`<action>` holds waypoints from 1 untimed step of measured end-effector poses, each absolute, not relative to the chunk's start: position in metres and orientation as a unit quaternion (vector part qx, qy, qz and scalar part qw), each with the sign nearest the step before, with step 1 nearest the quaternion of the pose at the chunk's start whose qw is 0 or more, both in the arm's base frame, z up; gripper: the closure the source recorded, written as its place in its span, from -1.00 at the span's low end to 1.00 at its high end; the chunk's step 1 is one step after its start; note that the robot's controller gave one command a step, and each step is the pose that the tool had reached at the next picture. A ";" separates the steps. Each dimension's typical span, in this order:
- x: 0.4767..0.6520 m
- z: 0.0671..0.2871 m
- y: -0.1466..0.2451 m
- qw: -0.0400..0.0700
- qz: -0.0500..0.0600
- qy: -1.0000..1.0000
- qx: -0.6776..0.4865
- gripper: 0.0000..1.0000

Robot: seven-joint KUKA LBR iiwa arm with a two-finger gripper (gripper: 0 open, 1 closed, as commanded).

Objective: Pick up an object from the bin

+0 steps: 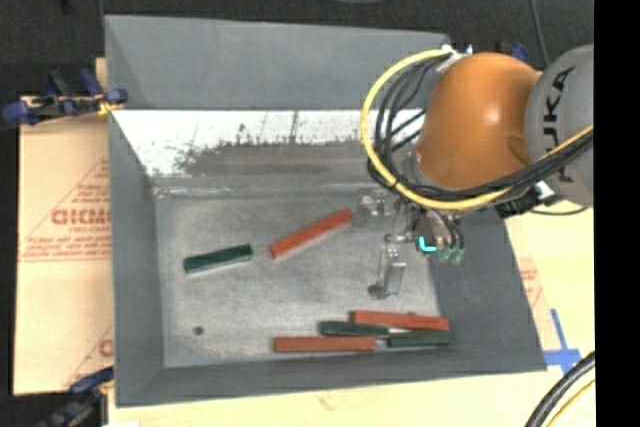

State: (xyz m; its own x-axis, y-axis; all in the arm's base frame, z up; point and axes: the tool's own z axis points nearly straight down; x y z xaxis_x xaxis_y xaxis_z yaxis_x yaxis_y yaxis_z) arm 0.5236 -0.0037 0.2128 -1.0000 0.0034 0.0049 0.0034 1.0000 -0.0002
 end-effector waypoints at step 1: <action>0.477 0.089 0.007 0.000 0.000 -0.994 0.112 -1.00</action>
Offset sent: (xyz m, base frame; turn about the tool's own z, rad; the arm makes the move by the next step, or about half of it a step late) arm -0.0472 0.0113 -0.1207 -0.2280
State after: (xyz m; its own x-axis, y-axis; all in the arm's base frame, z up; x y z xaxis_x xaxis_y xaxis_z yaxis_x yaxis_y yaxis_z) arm 0.4769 0.0069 0.0892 -0.9751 -0.2219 -0.0006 -0.2219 0.9751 -0.0002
